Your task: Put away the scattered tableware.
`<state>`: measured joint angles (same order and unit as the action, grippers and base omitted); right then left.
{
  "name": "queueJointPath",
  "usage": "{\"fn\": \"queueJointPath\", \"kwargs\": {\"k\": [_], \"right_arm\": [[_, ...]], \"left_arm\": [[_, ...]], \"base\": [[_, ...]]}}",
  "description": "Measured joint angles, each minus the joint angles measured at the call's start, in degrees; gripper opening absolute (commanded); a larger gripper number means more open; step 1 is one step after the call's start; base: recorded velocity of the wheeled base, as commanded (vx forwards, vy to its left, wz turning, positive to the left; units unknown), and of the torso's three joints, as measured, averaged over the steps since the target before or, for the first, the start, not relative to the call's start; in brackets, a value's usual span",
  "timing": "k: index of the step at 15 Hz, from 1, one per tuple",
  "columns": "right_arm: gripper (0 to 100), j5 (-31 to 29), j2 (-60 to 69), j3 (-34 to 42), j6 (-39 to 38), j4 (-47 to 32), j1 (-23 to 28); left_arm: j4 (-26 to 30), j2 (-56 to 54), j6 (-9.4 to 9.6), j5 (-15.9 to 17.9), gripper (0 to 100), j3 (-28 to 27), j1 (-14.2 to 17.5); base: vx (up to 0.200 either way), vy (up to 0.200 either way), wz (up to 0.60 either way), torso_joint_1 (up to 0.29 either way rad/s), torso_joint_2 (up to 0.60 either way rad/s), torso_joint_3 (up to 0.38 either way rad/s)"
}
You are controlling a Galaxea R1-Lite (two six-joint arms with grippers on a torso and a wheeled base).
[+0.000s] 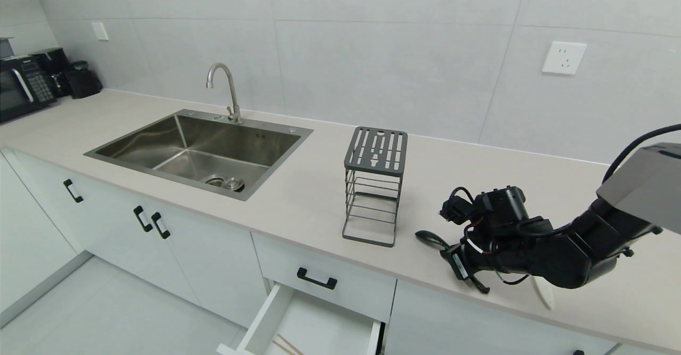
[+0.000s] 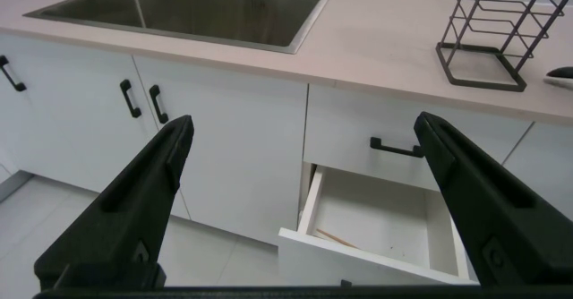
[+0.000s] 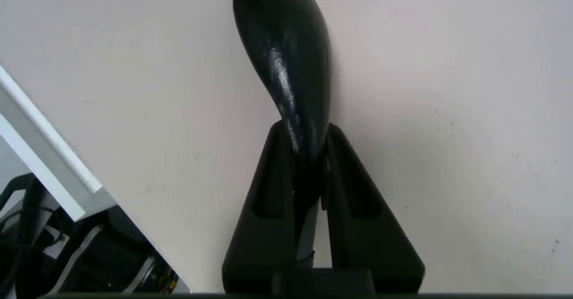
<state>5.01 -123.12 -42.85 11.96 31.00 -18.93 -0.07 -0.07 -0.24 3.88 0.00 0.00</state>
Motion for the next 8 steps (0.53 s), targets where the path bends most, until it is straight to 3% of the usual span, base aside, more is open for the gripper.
{"fn": "queueJointPath", "kwargs": {"k": [8], "right_arm": [[0,0.3,5.2,3.7,1.9,0.4,-0.5]], "left_arm": [[0.0,0.0,0.02,0.0,100,0.0,0.0]], "base": [[0.000,0.000,0.00,0.000,0.00,0.000]]}}
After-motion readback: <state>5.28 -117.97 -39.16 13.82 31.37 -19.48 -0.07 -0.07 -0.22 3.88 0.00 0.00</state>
